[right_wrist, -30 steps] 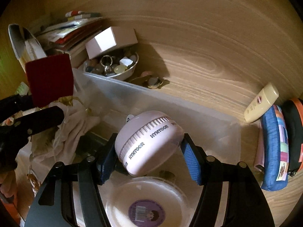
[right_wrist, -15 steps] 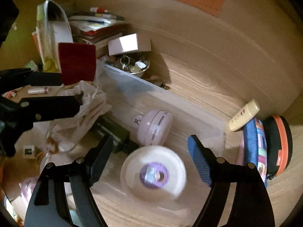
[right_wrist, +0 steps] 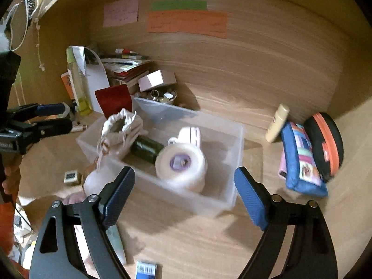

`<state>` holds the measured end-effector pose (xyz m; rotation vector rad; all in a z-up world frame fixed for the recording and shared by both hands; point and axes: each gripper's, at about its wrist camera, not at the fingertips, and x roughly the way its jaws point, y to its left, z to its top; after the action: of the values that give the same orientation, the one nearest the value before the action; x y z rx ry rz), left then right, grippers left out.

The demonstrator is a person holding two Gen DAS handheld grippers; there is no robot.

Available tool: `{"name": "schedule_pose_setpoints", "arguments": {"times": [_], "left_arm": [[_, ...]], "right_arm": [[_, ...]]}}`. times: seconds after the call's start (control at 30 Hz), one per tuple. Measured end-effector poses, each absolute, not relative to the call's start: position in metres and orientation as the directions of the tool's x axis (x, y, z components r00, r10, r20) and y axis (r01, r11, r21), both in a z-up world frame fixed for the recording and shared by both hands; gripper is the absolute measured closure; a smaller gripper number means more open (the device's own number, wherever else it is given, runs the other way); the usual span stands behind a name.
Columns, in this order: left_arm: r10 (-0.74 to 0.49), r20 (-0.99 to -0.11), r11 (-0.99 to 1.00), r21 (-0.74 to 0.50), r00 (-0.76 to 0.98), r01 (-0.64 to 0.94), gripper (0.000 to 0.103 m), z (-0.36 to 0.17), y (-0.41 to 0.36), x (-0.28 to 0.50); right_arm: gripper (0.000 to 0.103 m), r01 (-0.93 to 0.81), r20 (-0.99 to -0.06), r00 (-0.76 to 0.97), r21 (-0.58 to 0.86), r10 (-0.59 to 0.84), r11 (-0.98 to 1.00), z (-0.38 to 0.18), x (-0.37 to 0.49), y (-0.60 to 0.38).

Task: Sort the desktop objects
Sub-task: 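Move both grippers back toward the remaining items on the desk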

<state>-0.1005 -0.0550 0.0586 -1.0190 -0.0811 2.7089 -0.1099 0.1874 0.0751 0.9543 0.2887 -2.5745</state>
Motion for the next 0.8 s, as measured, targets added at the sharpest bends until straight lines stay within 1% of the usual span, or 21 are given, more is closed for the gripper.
{"name": "schedule_pose_setpoints", "arguments": {"times": [0.4,0.53,0.7,0.8], "left_arm": [[0.128,-0.728,-0.991,-0.068,-0.674,-0.114,0.010,0.021,-0.074,-0.074],[0.111,-0.753,-0.993,-0.052,-0.649,-0.109,0.010,0.006,-0.073,-0.067],[0.097,-0.798,-0.992,-0.031,-0.595,-0.120,0.010,-0.018,-0.071,-0.068],[0.085,-0.816,-0.993,-0.020,-0.572,-0.119,0.010,-0.028,-0.069,-0.070]], "right_arm": [[0.017,0.380,-0.679,-0.673,0.026,-0.295,-0.925,0.046,-0.065,0.226],[0.017,0.409,-0.727,-0.596,0.090,-0.341,-0.908,0.020,-0.054,0.229],[0.017,0.422,-0.774,-0.529,0.115,-0.348,-0.899,-0.009,-0.043,0.225],[0.017,0.435,-0.783,-0.524,0.090,-0.334,-0.896,-0.014,-0.039,0.219]]}}
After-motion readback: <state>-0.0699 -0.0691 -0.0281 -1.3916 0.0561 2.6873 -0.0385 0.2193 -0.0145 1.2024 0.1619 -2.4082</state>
